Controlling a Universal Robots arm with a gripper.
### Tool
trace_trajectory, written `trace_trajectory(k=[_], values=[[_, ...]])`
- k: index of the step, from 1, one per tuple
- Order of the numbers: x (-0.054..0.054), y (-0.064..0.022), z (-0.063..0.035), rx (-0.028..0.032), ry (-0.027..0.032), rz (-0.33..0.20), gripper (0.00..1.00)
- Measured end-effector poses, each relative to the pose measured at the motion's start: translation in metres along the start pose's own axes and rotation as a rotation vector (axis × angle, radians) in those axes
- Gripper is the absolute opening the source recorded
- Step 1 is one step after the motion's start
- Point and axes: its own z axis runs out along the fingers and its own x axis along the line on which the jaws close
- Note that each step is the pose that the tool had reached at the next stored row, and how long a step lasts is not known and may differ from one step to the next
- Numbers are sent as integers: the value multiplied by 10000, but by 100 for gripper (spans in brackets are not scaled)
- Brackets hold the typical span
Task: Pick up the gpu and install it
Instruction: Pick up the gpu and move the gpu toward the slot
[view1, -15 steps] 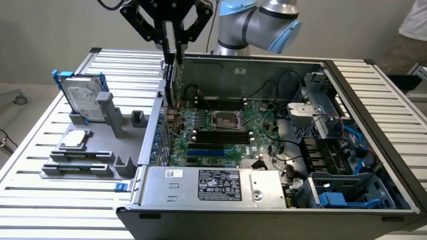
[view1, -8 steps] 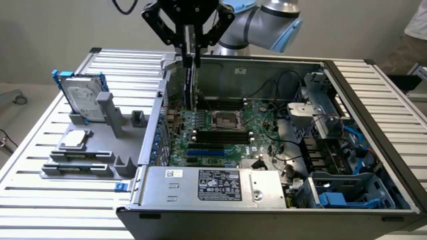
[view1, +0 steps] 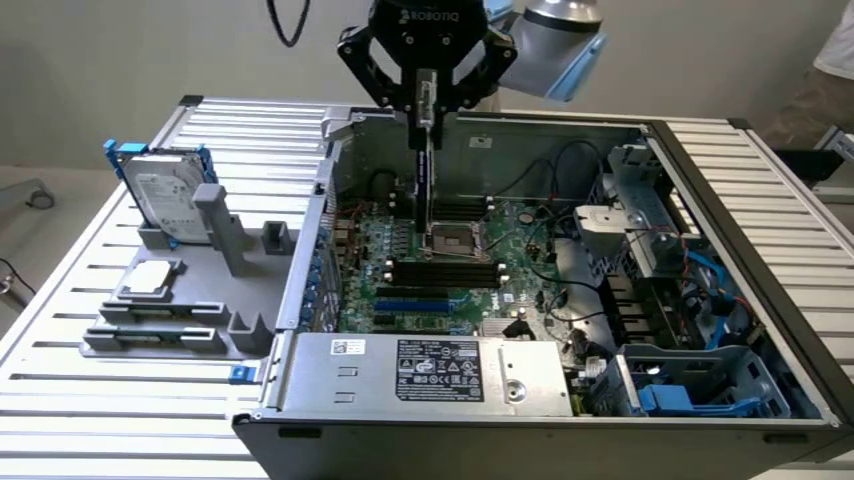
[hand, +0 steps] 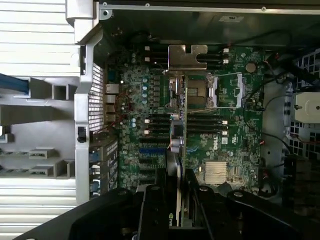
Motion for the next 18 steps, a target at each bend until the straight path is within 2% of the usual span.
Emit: trace_trajectory(k=[5,8,10,11,12,13,14,18], values=[[-227,-4,80,19,6,-1,26],[-362,-6,119,42,32,0,26],[-447,-6,139,65,89,2,26],[-472,-6,145,86,144,3,26],[-477,-6,148,110,227,6,26],[-477,-7,149,119,336,10,26],[-477,-7,149,120,363,11,26],[-477,-6,148,121,387,11,26]])
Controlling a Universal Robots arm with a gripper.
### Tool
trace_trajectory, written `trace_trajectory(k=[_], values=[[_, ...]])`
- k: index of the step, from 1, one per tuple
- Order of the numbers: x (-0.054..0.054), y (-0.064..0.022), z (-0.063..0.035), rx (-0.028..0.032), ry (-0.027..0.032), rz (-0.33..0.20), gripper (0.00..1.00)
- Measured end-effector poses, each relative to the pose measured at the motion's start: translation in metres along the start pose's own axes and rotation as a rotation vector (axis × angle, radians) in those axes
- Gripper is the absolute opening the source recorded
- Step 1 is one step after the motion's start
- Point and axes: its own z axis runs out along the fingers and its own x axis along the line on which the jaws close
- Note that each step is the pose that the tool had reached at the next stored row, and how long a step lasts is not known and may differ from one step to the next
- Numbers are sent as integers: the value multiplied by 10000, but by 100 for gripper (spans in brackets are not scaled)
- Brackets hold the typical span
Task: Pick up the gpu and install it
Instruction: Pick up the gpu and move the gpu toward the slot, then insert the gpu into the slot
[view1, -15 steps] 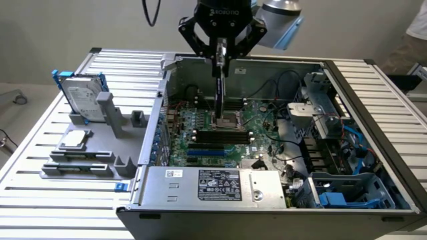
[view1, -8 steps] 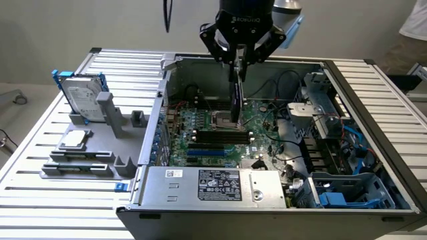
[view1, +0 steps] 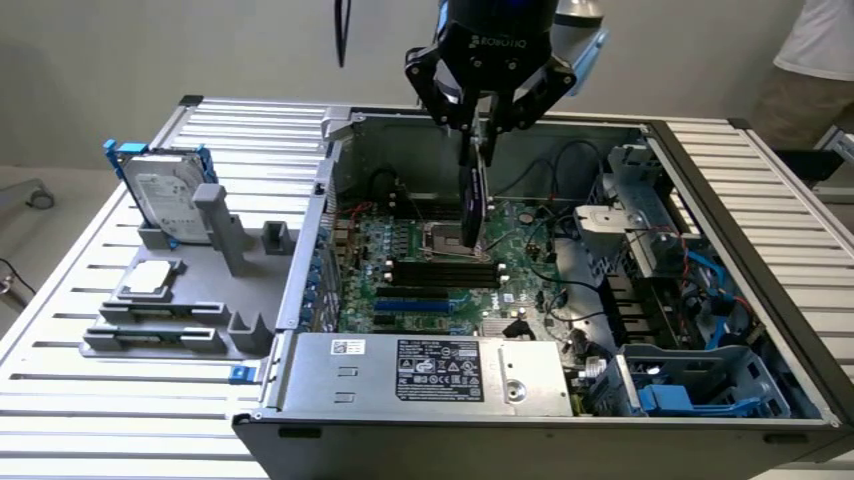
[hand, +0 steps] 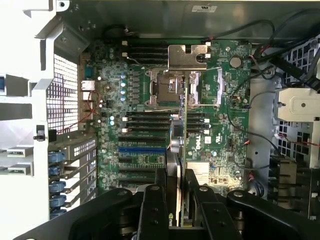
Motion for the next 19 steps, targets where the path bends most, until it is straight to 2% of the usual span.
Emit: trace_trajectory(k=[15,19], values=[[0,0,0,0,86,1,26],[-3,0,1,0,93,0,26]])
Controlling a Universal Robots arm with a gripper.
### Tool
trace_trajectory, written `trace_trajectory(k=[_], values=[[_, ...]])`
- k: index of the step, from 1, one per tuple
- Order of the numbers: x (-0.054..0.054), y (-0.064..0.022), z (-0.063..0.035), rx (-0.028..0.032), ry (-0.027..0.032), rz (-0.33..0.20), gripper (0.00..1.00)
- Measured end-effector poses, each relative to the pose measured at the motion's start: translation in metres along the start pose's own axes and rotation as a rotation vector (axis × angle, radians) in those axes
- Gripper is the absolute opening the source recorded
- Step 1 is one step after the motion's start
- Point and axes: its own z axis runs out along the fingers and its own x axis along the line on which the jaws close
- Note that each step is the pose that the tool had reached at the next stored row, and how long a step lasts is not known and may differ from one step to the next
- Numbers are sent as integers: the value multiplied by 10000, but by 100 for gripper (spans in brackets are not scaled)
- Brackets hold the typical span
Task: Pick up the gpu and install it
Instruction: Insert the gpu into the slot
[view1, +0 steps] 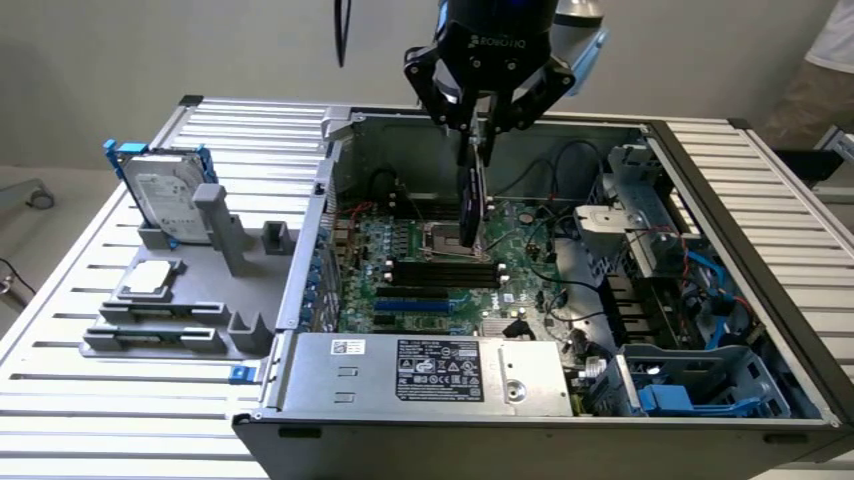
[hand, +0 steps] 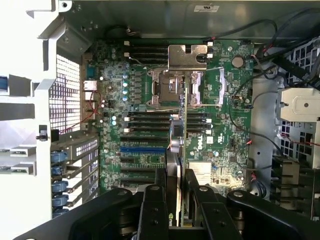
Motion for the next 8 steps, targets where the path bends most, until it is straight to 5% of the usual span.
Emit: trace_trajectory(k=[5,8], values=[[-19,-3,3,8,8,-413,26],[-19,-3,11,25,-53,-934,26]])
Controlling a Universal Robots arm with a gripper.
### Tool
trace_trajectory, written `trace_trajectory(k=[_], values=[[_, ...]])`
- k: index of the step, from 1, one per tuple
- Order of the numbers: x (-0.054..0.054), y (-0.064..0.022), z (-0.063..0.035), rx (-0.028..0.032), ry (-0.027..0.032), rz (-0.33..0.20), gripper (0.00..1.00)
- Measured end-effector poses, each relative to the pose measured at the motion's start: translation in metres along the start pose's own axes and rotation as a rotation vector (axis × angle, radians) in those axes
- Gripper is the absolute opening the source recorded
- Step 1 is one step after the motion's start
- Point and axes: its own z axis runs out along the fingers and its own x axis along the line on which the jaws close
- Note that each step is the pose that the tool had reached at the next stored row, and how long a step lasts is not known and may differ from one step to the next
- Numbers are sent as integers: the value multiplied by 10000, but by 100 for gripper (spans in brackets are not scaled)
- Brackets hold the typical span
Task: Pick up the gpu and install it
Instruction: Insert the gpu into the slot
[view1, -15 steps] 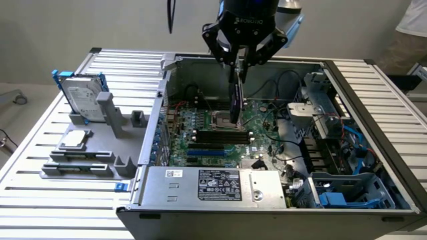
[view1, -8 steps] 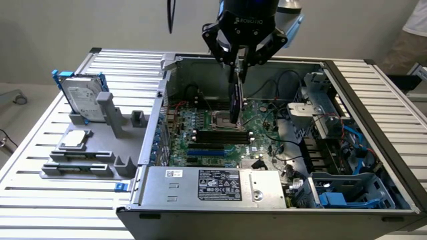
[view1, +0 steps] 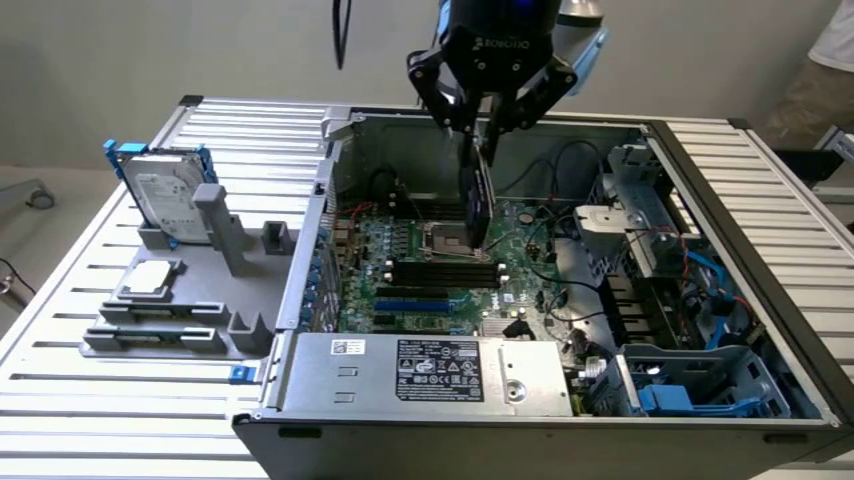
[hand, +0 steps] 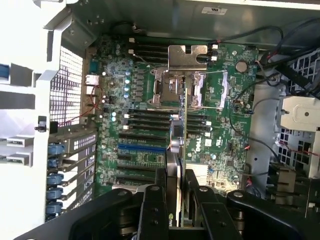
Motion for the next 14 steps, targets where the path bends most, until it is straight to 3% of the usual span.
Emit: trace_trajectory(k=[8,14], values=[[-1,-1,28,53,-231,-1462,26],[-2,-2,56,76,-315,-2561,26]])
